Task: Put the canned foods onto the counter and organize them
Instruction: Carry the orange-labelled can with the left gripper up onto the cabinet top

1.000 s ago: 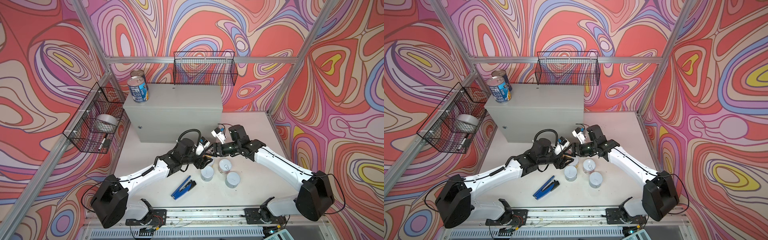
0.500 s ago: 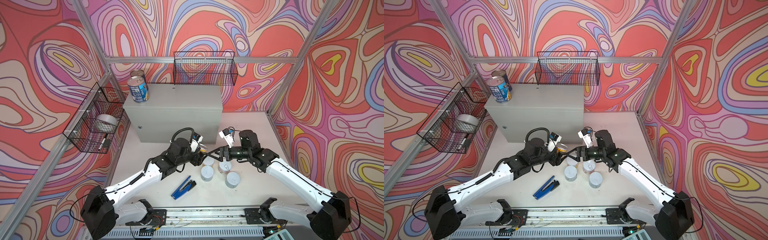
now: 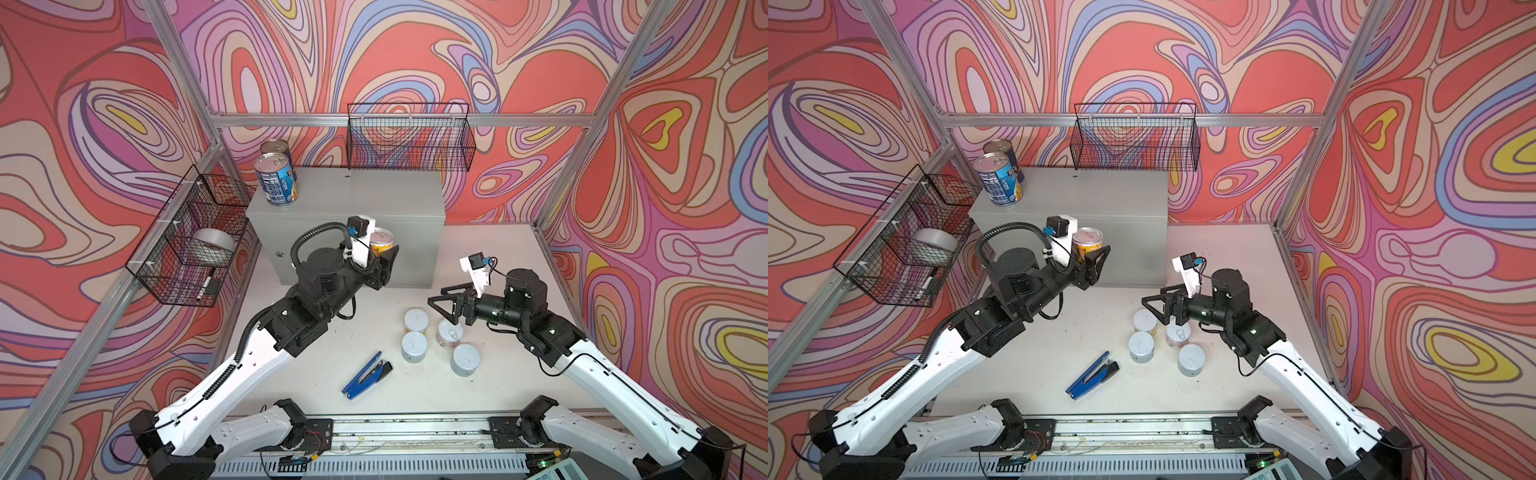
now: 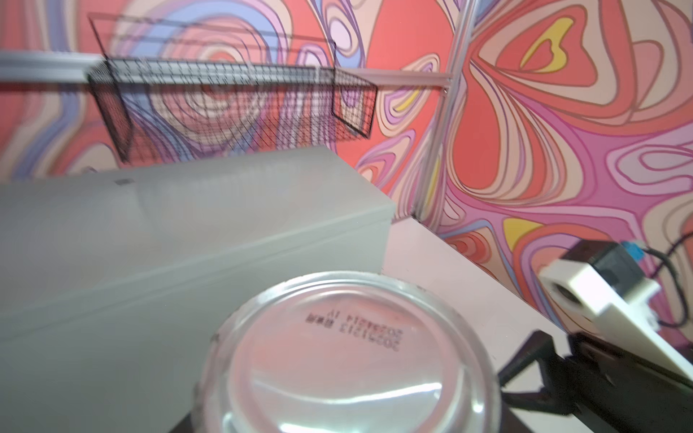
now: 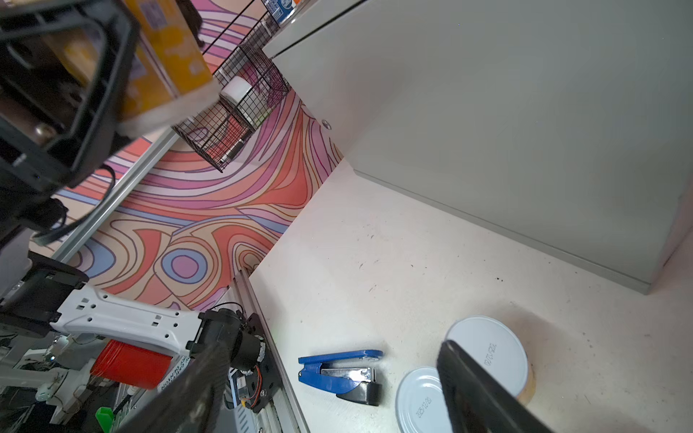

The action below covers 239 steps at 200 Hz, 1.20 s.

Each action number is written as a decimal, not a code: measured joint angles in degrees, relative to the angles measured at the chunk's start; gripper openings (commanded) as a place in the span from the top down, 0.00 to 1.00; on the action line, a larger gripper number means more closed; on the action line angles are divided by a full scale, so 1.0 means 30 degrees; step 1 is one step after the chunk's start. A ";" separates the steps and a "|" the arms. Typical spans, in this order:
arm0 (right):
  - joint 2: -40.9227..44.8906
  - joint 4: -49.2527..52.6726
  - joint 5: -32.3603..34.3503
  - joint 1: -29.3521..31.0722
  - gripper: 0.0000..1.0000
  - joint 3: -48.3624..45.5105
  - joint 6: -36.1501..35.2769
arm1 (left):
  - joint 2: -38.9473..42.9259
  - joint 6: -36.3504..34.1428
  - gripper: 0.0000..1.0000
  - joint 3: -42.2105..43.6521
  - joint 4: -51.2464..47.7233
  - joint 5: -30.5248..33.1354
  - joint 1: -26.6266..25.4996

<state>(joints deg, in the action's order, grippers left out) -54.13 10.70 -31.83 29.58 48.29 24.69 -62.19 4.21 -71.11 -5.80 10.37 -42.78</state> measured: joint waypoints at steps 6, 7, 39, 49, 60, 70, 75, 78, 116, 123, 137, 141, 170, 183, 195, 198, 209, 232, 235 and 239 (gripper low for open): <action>0.0080 0.0000 0.0044 0.0000 0.11 -0.0066 -0.0029 | -0.0051 -0.0474 0.60 -0.0233 0.0277 0.0459 0.0000; 0.0102 -0.0007 0.0051 0.0000 0.11 -0.0087 -0.0051 | -0.0058 -0.0612 0.60 -0.0299 0.0393 0.0583 0.0007; 0.0262 0.0073 0.0211 0.0000 0.11 -0.0794 -0.0204 | -0.1078 -0.3045 0.60 -0.2324 0.0925 0.2565 0.0342; 0.0277 0.0095 0.0255 0.0000 0.11 -0.0998 -0.0240 | -0.1523 -0.3621 0.60 -0.3053 0.1042 0.2856 0.0663; 0.0291 0.0080 0.0291 0.0000 0.11 -0.1231 -0.0306 | -0.1953 -0.4000 0.60 -0.3708 0.1166 0.2958 0.1297; 0.0313 0.0080 0.0328 0.0000 0.11 -0.1399 -0.0364 | -0.2324 -0.4058 0.60 -0.4320 0.1071 0.2958 0.2127; 0.0335 0.0051 0.0335 0.0000 0.11 -0.1486 -0.0393 | -0.2543 -0.4058 0.60 -0.4692 0.0940 0.2929 0.2579; 0.0357 0.0058 0.0342 0.0000 0.11 -0.1530 -0.0401 | -0.2681 -0.4029 0.60 -0.4889 0.0882 0.2907 0.2812; 0.0590 0.0066 0.0481 0.0000 0.11 -0.1698 -0.0634 | -0.4881 -0.4044 0.59 -0.8320 -0.0080 0.3009 0.5180; 0.0656 0.0066 0.0539 0.0000 0.11 -0.1712 -0.0707 | -0.5333 -0.4044 0.59 -0.8976 -0.0291 0.2951 0.5435; 0.0787 0.0095 0.0627 0.0000 0.10 -0.1719 -0.0838 | -0.6288 -0.3883 0.58 -1.0236 -0.0721 0.2754 0.6003; 0.0816 0.0087 0.0648 0.0000 0.10 -0.1719 -0.0867 | -0.6586 -0.3767 0.58 -1.0601 -0.0845 0.2674 0.6186; 0.0838 0.0168 0.0743 0.0000 0.10 -0.1719 -0.1071 | -0.8539 -0.3330 0.58 -1.2451 -0.1639 0.2521 0.7337; 0.0823 0.0197 0.0823 0.0000 0.11 -0.1719 -0.1115 | -0.9318 -0.3315 0.58 -1.2866 -0.1843 0.2557 0.7672; 0.0809 0.0219 0.0882 0.0000 0.11 -0.1719 -0.1137 | -0.9967 -0.3177 0.58 -1.3100 -0.2018 0.2492 0.7934; 0.0794 0.0219 0.0896 0.0000 0.11 -0.1719 -0.1144 | -1.0098 -0.3169 0.58 -1.3151 -0.2084 0.2477 0.7978; 0.0729 0.0226 0.0947 0.0000 0.10 -0.1719 -0.1151 | -1.0652 -0.2907 0.58 -1.3311 -0.2317 0.2157 0.8240; 0.0532 0.0357 0.1158 0.0000 0.11 -0.1727 -0.1151 | -1.1460 -0.2463 0.57 -1.3376 -0.2718 0.1530 0.8714; 0.0510 0.0393 0.1202 0.0000 0.10 -0.1727 -0.1151 | -1.1577 -0.2426 0.57 -1.3376 -0.2754 0.1450 0.8772; 0.0488 0.0430 0.1246 0.0000 0.11 -0.1727 -0.1144 | -1.1686 -0.2346 0.57 -1.3376 -0.2776 0.1392 0.8808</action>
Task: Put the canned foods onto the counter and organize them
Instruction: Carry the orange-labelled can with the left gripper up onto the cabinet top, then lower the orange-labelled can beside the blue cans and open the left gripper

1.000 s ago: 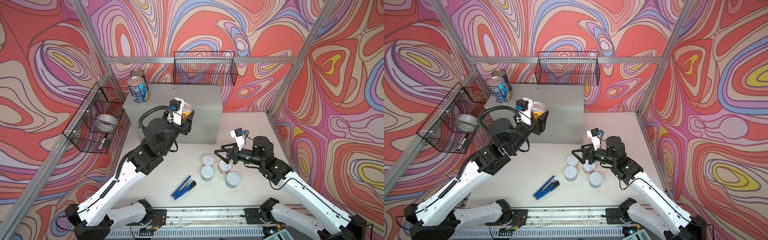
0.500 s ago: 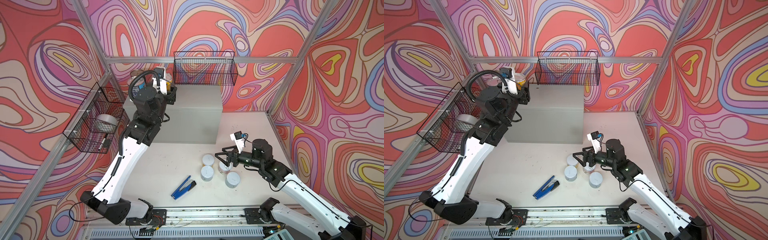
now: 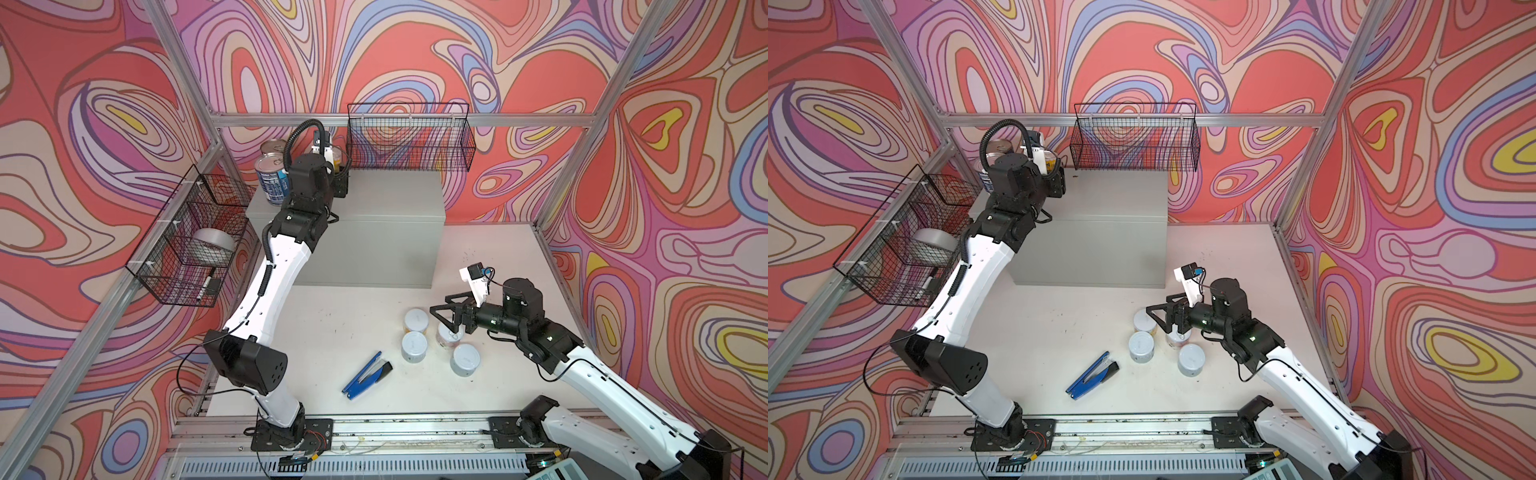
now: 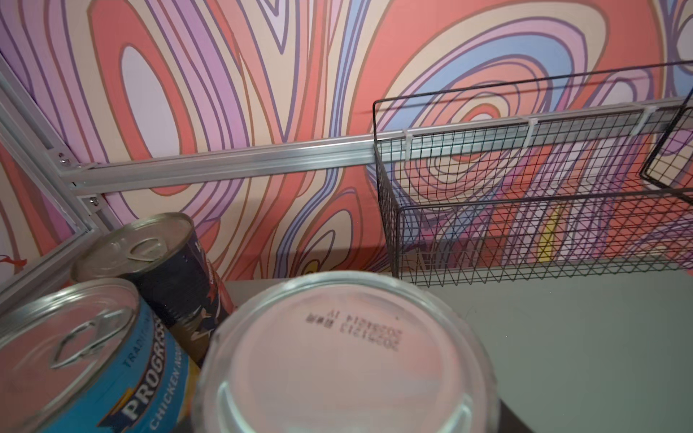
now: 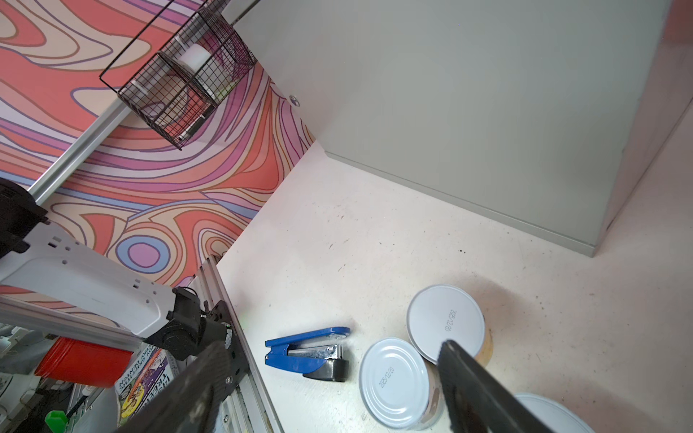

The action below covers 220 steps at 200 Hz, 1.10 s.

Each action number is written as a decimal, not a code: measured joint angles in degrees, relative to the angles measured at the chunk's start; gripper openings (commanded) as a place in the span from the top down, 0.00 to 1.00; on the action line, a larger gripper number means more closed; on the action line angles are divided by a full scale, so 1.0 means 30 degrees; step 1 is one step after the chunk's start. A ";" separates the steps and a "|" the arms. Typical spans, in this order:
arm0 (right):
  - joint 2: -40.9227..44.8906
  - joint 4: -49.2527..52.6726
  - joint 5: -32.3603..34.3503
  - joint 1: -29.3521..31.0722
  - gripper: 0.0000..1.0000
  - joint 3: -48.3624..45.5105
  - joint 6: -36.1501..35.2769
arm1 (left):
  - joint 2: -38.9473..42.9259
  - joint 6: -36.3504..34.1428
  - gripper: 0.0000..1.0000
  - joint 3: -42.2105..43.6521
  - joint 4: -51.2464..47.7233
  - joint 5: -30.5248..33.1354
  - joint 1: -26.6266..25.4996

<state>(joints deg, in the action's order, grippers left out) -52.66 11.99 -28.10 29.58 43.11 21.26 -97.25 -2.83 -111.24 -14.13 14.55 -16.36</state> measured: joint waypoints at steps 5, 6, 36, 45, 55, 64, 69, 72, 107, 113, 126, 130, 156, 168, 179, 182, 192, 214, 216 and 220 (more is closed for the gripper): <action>-0.0029 0.0051 0.0087 0.0000 0.11 -0.0022 0.0000 | -0.0138 0.0044 0.57 -0.0029 -0.0029 -0.0066 0.0066; -0.0029 0.0058 0.0095 0.0000 0.11 -0.0022 0.0000 | -0.0204 0.0051 0.57 -0.0036 -0.0029 -0.0080 0.0087; -0.0168 0.0313 0.0335 0.0000 0.10 -0.0226 0.0007 | -0.0954 0.0102 0.56 -0.0233 -0.0087 -0.0576 0.0342; -0.0189 0.0444 0.0379 0.0000 0.10 -0.0277 0.0015 | -0.1078 0.0015 0.56 -0.0233 -0.0080 -0.0656 0.0350; -0.0197 0.0539 0.0444 0.0000 0.11 -0.0364 0.0015 | -0.1195 -0.0080 0.56 -0.0233 -0.0066 -0.0685 0.0364; -0.0197 0.0619 0.0503 0.0000 0.11 -0.0444 0.0015 | -0.1290 -0.0153 0.56 -0.0248 -0.0058 -0.0714 0.0364; -0.0197 0.0627 0.0539 0.0000 0.10 -0.0481 0.0015 | -0.1362 -0.0189 0.56 -0.0255 -0.0051 -0.0721 0.0372; -0.0197 0.0648 0.0561 0.0000 0.10 -0.0495 0.0015 | -0.1406 -0.0204 0.56 -0.0262 -0.0036 -0.0721 0.0372; -0.0204 0.0801 0.0743 0.0000 0.10 -0.0750 0.0007 | -0.2353 -0.0525 0.56 -0.0838 0.0284 -0.0714 0.0605; -0.0219 0.0838 0.0772 0.0000 0.11 -0.0758 0.0000 | -0.2550 -0.0576 0.55 -0.0962 0.0364 -0.0699 0.0641; -0.0255 0.0860 0.0823 0.0000 0.11 -0.0758 0.0000 | -0.3016 -0.0699 0.56 -0.1297 0.0510 -0.0707 0.0721; -0.0277 0.0860 0.0852 0.0000 0.11 -0.0758 0.0000 | -0.3177 -0.0714 0.56 -0.1443 0.0532 -0.0699 0.0743; -0.0503 0.0867 0.1005 0.0000 0.11 -0.0758 -0.0066 | -0.4131 -0.0860 0.55 -0.2113 0.0685 -0.0787 0.0903; -0.0612 0.0867 0.1078 0.0000 0.11 -0.0758 -0.0117 | -0.4437 -0.0860 0.55 -0.2229 0.0816 -0.0925 0.0984; -0.0692 0.0867 0.1122 0.0000 0.11 -0.0772 -0.0175 | -0.4641 -0.0860 0.55 -0.2368 0.1107 -0.1005 0.1042; -0.0721 0.0867 0.1144 0.0000 0.11 -0.0772 -0.0204 | -0.4685 -0.0867 0.55 -0.2382 0.1166 -0.1013 0.1064; -0.0809 0.0867 0.1195 0.0000 0.11 -0.0772 -0.0240 | -0.4750 -0.0925 0.55 -0.2390 0.1326 -0.1005 0.1086; -0.1013 0.0860 0.1297 0.0000 0.11 -0.0772 -0.0313 | -0.4918 -0.1078 0.55 -0.2390 0.1668 -0.0991 0.1158; -0.1027 0.0860 0.1297 0.0000 0.11 -0.0772 -0.0321 | -0.4932 -0.1086 0.55 -0.2390 0.1712 -0.0991 0.1166; -0.1064 0.0860 0.1311 0.0000 0.11 -0.0772 -0.0335 | -0.4976 -0.1115 0.55 -0.2390 0.1807 -0.0991 0.1188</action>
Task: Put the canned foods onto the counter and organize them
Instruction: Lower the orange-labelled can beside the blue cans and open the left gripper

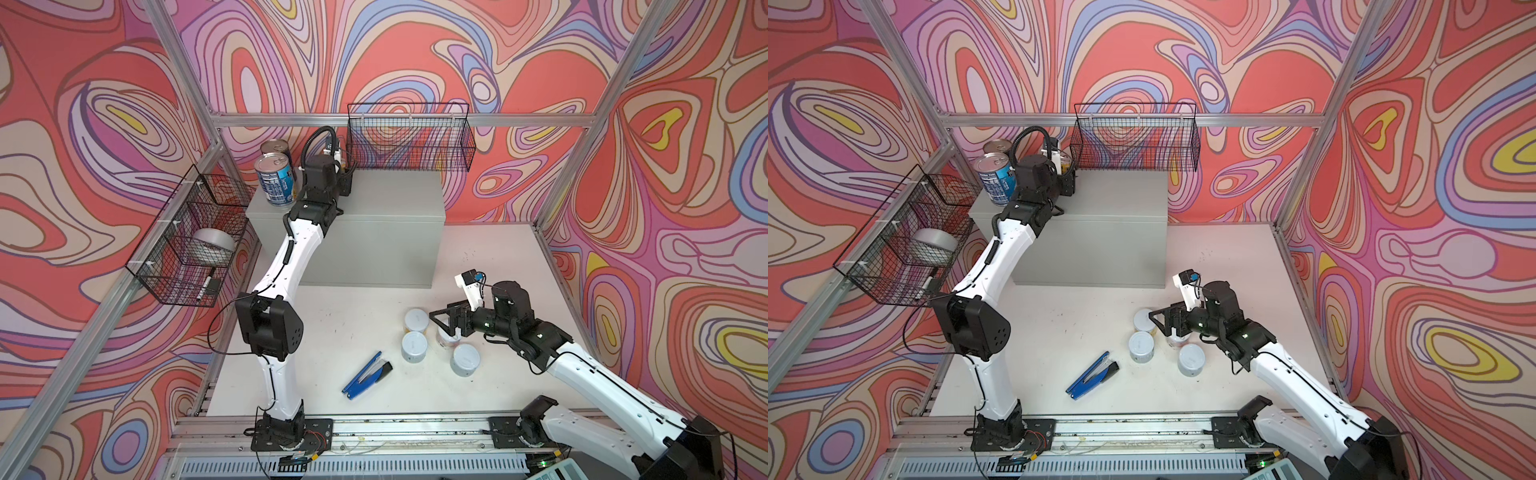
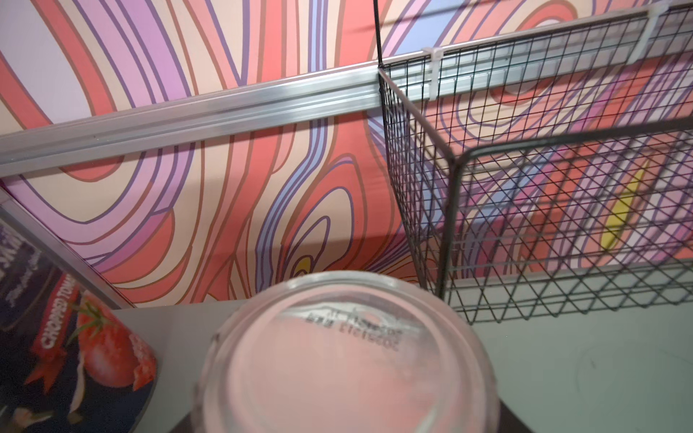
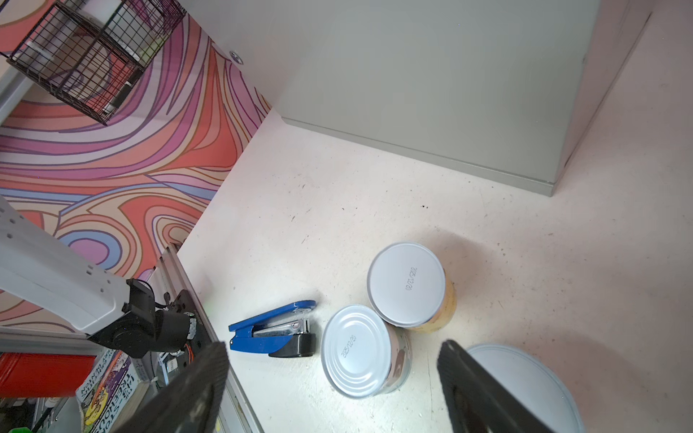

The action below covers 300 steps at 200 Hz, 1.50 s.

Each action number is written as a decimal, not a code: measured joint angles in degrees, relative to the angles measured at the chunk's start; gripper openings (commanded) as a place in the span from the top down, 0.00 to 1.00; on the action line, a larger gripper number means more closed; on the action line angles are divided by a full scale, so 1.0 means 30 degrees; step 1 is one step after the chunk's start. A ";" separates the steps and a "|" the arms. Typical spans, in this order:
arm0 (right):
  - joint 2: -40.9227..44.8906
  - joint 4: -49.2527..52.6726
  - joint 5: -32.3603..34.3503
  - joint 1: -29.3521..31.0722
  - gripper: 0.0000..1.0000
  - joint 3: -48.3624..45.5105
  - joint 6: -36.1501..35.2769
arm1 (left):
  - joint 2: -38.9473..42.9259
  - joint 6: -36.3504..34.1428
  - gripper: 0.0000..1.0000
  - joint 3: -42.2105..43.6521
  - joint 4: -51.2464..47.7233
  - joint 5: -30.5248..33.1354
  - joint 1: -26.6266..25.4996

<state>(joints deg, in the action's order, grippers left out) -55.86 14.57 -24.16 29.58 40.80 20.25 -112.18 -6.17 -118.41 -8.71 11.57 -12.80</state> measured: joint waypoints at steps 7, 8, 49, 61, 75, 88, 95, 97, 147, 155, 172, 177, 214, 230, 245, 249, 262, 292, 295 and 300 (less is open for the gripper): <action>-0.0073 0.0000 0.0022 0.0000 0.11 0.0000 -0.0022 | -0.0051 -0.0036 0.55 0.0000 0.0160 0.0007 0.0036; -0.0080 0.0000 0.0022 0.0000 0.11 0.0000 -0.0022 | -0.0058 -0.0044 0.55 0.0000 0.0182 0.0007 0.0044; -0.0401 -0.0022 0.0051 0.0000 0.11 0.0000 -0.0102 | -0.0423 -0.0087 0.57 0.0000 0.1115 0.0000 0.0481; -0.0430 -0.0051 0.0051 0.0000 0.11 0.0000 -0.0102 | -0.0539 -0.0095 0.56 0.0000 0.1399 0.0022 0.0641; -0.0430 -0.0124 0.0051 0.0000 0.11 0.0000 -0.0102 | -0.0648 -0.0117 0.55 0.0007 0.1756 0.0138 0.0787; -0.0430 -0.0175 0.0051 0.0000 0.11 0.0000 -0.0095 | -0.0707 -0.0233 0.55 0.0117 0.2098 0.0335 0.0867; -0.0444 -0.0197 0.0051 0.0000 0.10 0.0000 -0.0095 | -0.0714 -0.0262 0.55 0.0182 0.2259 0.0459 0.0882; -0.0444 -0.0204 0.0051 0.0000 0.11 0.0000 -0.0095 | -0.0729 -0.0270 0.55 0.0189 0.2302 0.0510 0.0889; -0.0692 -0.0423 0.0044 0.0000 0.11 0.0000 -0.0087 | -0.0940 -0.0685 0.52 0.0488 0.3417 0.1807 0.0889; -0.0721 -0.0430 0.0044 0.0000 0.11 0.0000 -0.0087 | -0.0940 -0.0765 0.52 0.0561 0.3599 0.1931 0.0889; -0.0882 -0.0444 0.0036 0.0000 0.10 0.0007 -0.0087 | -0.0969 -0.0925 0.51 0.0714 0.4000 0.2215 0.0889; -0.0954 -0.0444 0.0029 0.0000 0.10 0.0015 -0.0087 | -0.1005 -0.0954 0.50 0.0729 0.4087 0.2273 0.0889; -0.1450 -0.0437 -0.0080 0.0000 0.11 0.0066 -0.0087 | -0.1151 -0.1013 0.44 0.0794 0.4597 0.2557 0.0889; -0.1523 -0.0437 -0.0102 0.0000 0.11 0.0117 -0.0087 | -0.1151 -0.1020 0.34 0.0911 0.4852 0.2681 0.0889; -0.1552 -0.0444 -0.0160 0.0000 0.10 0.0146 -0.0087 | -0.1158 -0.1020 0.18 0.1020 0.5056 0.2725 0.0889; -0.1559 -0.0452 -0.0175 0.0000 0.11 0.0153 -0.0087 | -0.1151 -0.1027 0.14 0.1056 0.5100 0.2747 0.0889; -0.1566 -0.0444 -0.0233 0.0000 0.11 0.0153 -0.0087 | -0.1158 -0.1013 0.05 0.1282 0.5355 0.2827 0.0889; -0.1588 -0.0459 -0.0262 0.0000 0.11 0.0153 -0.0058 | -0.0903 -0.0852 0.00 0.2193 0.6732 0.2798 0.0889; -0.1603 -0.0466 -0.0270 0.0000 0.11 0.0153 -0.0058 | -0.0867 -0.0838 0.00 0.2302 0.6819 0.2805 0.0889; -0.1603 -0.0466 -0.0291 0.0000 0.11 0.0153 -0.0036 | -0.0787 -0.0801 0.00 0.2448 0.6921 0.2805 0.0882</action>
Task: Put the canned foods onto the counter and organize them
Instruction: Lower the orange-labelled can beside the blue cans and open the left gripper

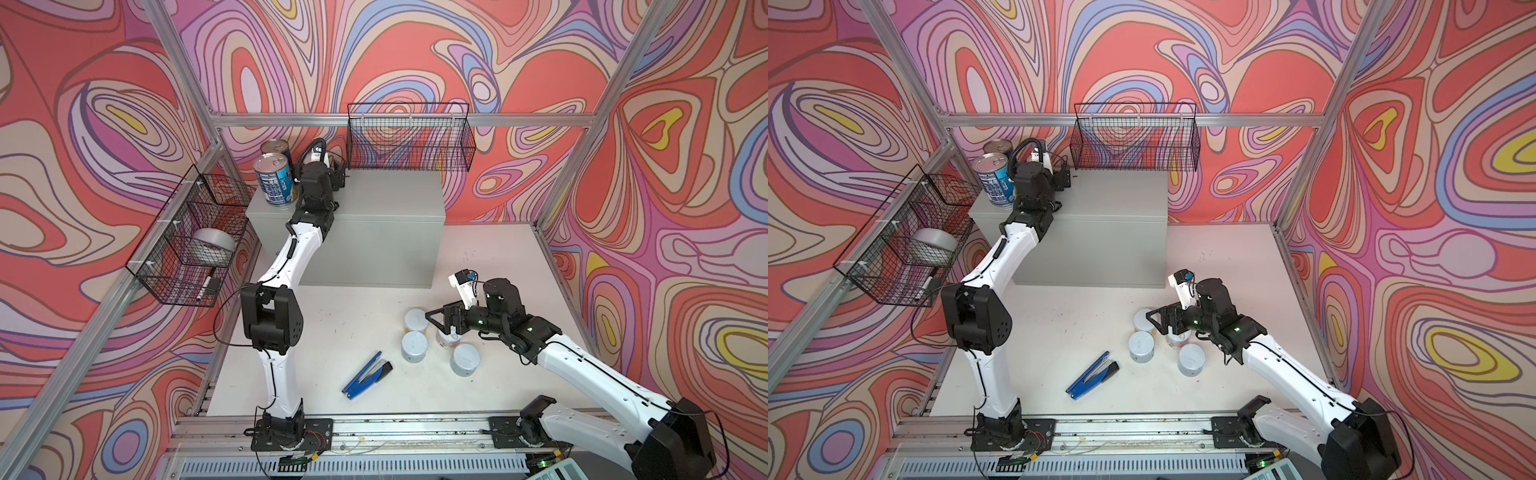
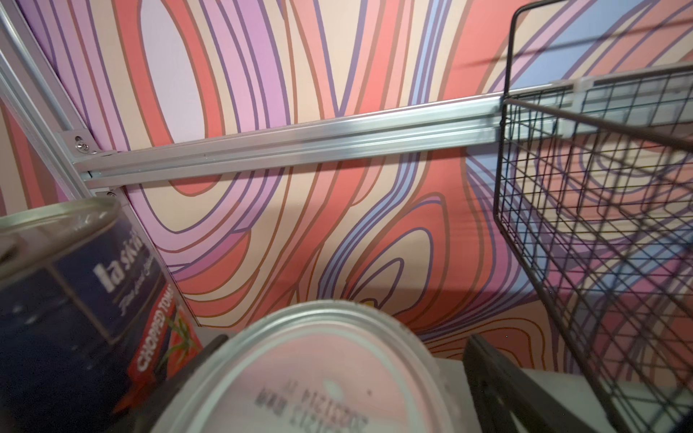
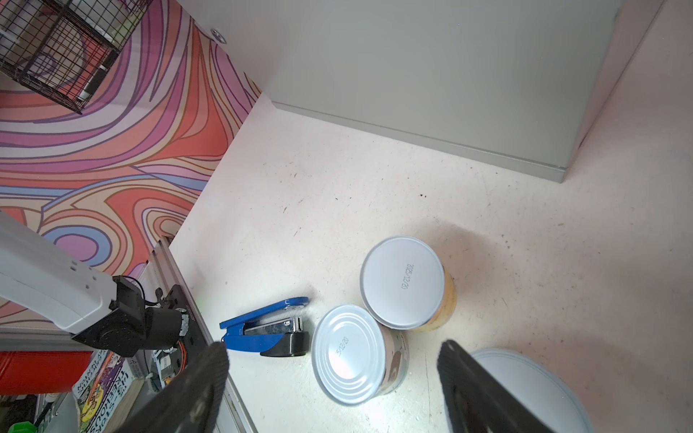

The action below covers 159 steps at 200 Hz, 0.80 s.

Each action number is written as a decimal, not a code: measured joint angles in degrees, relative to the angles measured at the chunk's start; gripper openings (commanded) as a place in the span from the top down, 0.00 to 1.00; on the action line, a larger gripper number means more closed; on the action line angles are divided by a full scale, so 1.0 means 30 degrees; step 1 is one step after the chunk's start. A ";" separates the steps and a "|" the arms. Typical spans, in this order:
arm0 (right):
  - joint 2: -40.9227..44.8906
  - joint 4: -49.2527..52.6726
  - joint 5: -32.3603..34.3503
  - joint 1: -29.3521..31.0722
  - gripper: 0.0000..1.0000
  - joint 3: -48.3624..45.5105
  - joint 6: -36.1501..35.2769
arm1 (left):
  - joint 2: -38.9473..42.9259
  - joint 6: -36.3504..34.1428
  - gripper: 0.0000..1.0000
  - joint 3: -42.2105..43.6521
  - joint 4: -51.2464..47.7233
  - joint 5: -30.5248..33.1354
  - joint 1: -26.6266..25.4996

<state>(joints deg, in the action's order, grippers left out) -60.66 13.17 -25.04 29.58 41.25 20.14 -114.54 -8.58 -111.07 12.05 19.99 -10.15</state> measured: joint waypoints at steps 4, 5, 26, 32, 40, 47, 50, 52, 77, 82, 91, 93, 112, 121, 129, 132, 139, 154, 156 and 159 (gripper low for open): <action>0.0000 0.0000 -0.0029 0.0000 0.11 0.0000 0.0015 | 0.0066 0.0029 0.00 0.0117 0.0066 0.0000 -0.0007; 0.0000 0.0000 -0.0029 0.0000 0.11 0.0000 0.0015 | 0.0087 0.0044 0.00 0.0146 0.0080 0.0000 -0.0007; 0.0000 -0.0102 -0.0146 0.0000 0.11 0.0000 0.0044 | 0.0444 0.0182 0.00 0.0823 0.0532 0.0000 -0.0022; 0.0000 -0.0138 -0.0153 0.0000 0.11 0.0000 0.0051 | 0.0554 0.0219 0.00 0.0991 0.0634 0.0000 -0.0029; 0.0000 -0.0160 -0.0168 0.0000 0.11 0.0000 0.0087 | 0.0656 0.0219 0.00 0.1180 0.0736 0.0000 -0.0095; 0.0000 -0.0175 -0.0168 0.0000 0.11 0.0000 0.0102 | 0.0721 0.0219 0.00 0.1275 0.0809 0.0015 -0.0131; 0.0000 -0.0175 -0.0175 0.0000 0.11 0.0000 0.0102 | 0.0736 0.0219 0.00 0.1304 0.0838 0.0015 -0.0138; 0.0000 -0.0175 -0.0175 0.0000 0.11 0.0000 0.0109 | 0.0758 0.0211 0.00 0.1326 0.0852 0.0029 -0.0153; 0.0007 -0.0182 -0.0204 0.0000 0.11 0.0000 0.0138 | 0.0984 0.0211 0.00 0.1639 0.0933 0.0240 -0.0335; 0.0007 -0.0182 -0.0226 0.0000 0.11 0.0000 0.0138 | 0.1035 0.0211 0.00 0.1719 0.0954 0.0284 -0.0364; 0.0015 -0.0182 -0.0240 0.0000 0.11 0.0000 0.0146 | 0.1180 0.0211 0.00 0.1894 0.0984 0.0321 -0.0459; 0.0015 -0.0182 -0.0248 0.0000 0.11 0.0000 0.0146 | 0.1195 0.0204 0.00 0.1923 0.0984 0.0335 -0.0466; 0.0051 -0.0182 -0.0262 0.0000 0.11 0.0000 0.0153 | 0.1413 0.0204 0.00 0.2178 0.0991 0.0444 -0.0627; 0.0058 -0.0182 -0.0284 0.0000 0.11 0.0000 0.0153 | 0.1501 0.0146 0.00 0.2273 0.0984 0.0525 -0.0648; 0.0058 -0.0182 -0.0313 0.0000 0.11 0.0000 0.0153 | 0.1610 0.0131 0.00 0.2441 0.1020 0.0641 -0.0721; 0.0058 -0.0175 -0.0321 0.0000 0.11 0.0000 0.0153 | 0.1661 0.0131 0.00 0.2492 0.1042 0.0714 -0.0736; 0.0080 -0.0175 -0.0342 0.0000 0.11 0.0000 0.0153 | 0.1800 0.0073 0.00 0.2659 0.1056 0.0852 -0.0765; 0.0219 -0.0175 -0.0379 0.0000 0.11 0.0000 0.0153 | 0.2164 0.0066 0.00 0.3111 0.1078 0.1246 -0.0874; 0.0240 -0.0182 -0.0379 0.0000 0.11 0.0000 0.0153 | 0.2208 0.0066 0.00 0.3169 0.1071 0.1311 -0.0882; 0.0291 -0.0182 -0.0372 0.0000 0.11 0.0000 0.0153 | 0.2310 0.0066 0.00 0.3286 0.1071 0.1392 -0.0911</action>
<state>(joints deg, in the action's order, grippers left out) -59.79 12.62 -26.15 29.58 41.25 20.60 -107.61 -8.38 -101.21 15.27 24.16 -12.88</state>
